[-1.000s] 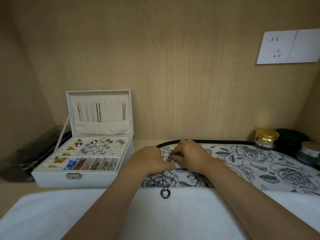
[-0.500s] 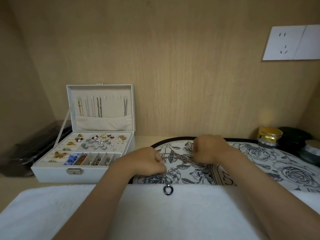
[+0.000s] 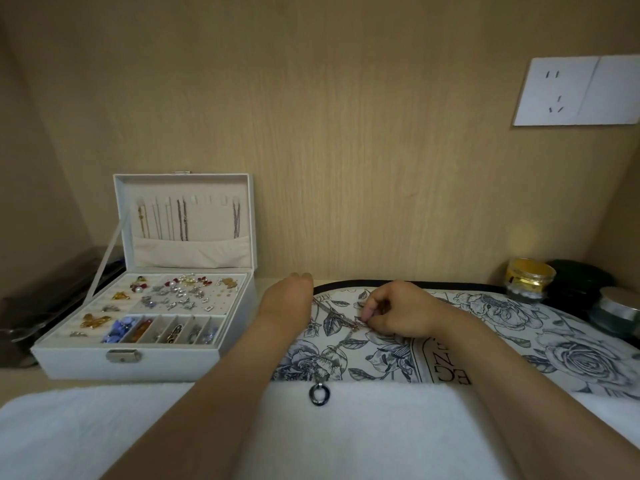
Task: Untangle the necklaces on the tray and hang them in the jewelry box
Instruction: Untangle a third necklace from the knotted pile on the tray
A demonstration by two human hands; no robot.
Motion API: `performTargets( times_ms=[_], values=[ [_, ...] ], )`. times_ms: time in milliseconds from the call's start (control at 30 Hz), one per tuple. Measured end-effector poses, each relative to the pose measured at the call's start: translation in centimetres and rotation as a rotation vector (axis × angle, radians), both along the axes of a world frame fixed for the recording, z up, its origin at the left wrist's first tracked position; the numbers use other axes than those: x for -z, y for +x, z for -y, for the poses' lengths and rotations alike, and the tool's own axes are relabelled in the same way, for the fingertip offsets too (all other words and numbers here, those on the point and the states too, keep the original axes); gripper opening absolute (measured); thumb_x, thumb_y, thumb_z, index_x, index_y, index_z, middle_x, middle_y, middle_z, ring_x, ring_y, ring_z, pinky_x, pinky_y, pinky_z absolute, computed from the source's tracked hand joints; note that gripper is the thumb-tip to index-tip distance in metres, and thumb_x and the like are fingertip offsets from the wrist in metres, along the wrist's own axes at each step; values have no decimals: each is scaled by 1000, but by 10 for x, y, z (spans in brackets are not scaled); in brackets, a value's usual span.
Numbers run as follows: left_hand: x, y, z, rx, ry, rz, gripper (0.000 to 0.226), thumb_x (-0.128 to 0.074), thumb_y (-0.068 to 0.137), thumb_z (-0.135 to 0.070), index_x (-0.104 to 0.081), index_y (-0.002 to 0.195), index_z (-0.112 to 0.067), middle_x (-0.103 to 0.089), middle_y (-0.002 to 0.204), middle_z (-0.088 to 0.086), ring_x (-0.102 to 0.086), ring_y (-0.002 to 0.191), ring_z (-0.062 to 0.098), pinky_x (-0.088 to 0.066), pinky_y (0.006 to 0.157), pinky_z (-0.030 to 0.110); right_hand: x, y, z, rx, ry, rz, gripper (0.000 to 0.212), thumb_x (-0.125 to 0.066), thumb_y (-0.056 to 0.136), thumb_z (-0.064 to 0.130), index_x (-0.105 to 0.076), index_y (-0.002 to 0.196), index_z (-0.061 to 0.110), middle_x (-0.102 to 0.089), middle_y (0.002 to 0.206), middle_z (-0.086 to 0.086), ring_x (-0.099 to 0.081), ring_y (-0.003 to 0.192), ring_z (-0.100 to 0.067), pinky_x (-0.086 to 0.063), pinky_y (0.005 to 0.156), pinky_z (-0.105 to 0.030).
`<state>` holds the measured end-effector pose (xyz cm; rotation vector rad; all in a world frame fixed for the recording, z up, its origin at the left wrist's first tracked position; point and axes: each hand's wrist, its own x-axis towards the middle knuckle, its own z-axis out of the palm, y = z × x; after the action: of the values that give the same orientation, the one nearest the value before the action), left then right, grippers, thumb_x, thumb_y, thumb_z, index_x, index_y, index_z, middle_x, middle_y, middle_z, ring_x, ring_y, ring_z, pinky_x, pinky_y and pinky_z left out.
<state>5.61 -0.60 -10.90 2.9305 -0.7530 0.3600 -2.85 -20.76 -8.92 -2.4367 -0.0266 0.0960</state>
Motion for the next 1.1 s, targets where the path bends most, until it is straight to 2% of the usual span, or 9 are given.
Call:
performTargets(
  times_ms=[233, 300, 433, 600, 700, 800, 900, 1000, 1100],
  values=[
    [-2, 7, 9, -11, -200, 47, 17, -56, 94, -7, -58, 109, -14, -56, 105, 3, -57, 87, 20, -37, 64, 29, -1, 2, 5, 2, -19, -13, 17, -64, 84, 4, -74, 92, 15, -71, 95, -7, -67, 65, -15, -58, 57, -26],
    [-10, -4, 8, 93, -261, -69, 7, -58, 95, -24, -61, 99, -19, -58, 97, -4, -59, 89, 18, -44, 68, 30, 0, 3, 2, 11, -46, 17, 14, -66, 83, 10, -74, 92, 19, -70, 89, 3, -69, 65, -16, -58, 57, -25],
    [-21, -33, -1, 159, -106, -382, 32, -70, 77, -59, -66, 83, -28, -64, 78, -13, -60, 76, 5, -49, 69, 28, 2, 2, -6, -9, -115, 85, 7, -78, 80, 25, -73, 85, 28, -68, 79, 12, -60, 57, 4, -44, 55, -12],
    [-26, -38, -17, 240, -112, -502, 5, -74, 85, -31, -74, 89, -28, -67, 81, -18, -63, 83, 1, -55, 84, 28, -5, -3, -10, -44, -55, 57, 8, -82, 80, 20, -80, 81, 12, -71, 66, 14, -59, 53, 9, -45, 53, -10],
    [-36, -38, -25, 217, 13, -591, 8, -74, 83, -30, -77, 88, -25, -66, 77, -21, -63, 80, 1, -53, 79, 22, -9, -6, -13, -116, -52, -36, 10, -86, 76, 24, -81, 82, 17, -76, 75, 11, -63, 65, 5, -54, 69, -18],
    [-47, -39, -29, 156, 180, -671, 19, -78, 78, -39, -77, 92, -25, -72, 94, -12, -66, 94, 9, -56, 90, 30, -12, -5, -17, -174, -58, -106, 10, -85, 77, 27, -81, 84, 20, -76, 79, 8, -62, 67, 3, -51, 70, -16],
    [-47, -34, -29, 127, 113, -623, 22, -73, 80, -44, -74, 91, -25, -72, 96, -7, -67, 94, 13, -56, 88, 32, -7, 0, -22, -152, -23, -26, 4, -77, 85, 25, -79, 86, 21, -75, 79, 8, -66, 69, 0, -54, 69, -19],
    [-30, -26, -23, 180, -117, -319, 12, -61, 89, -30, -70, 96, -34, -66, 96, -12, -63, 90, 11, -55, 84, 34, 3, 6, -21, -56, -6, 107, 9, -67, 92, 13, -73, 95, 20, -73, 86, -1, -72, 65, -17, -62, 67, -35],
    [-8, -19, -16, 270, -120, -187, 28, -57, 94, -24, -68, 112, -42, -56, 101, -12, -58, 94, 11, -51, 84, 37, 11, 10, -19, -98, -49, 190, 20, -68, 91, 10, -73, 99, 28, -67, 85, 7, -69, 67, -11, -60, 70, -32]
  ],
)
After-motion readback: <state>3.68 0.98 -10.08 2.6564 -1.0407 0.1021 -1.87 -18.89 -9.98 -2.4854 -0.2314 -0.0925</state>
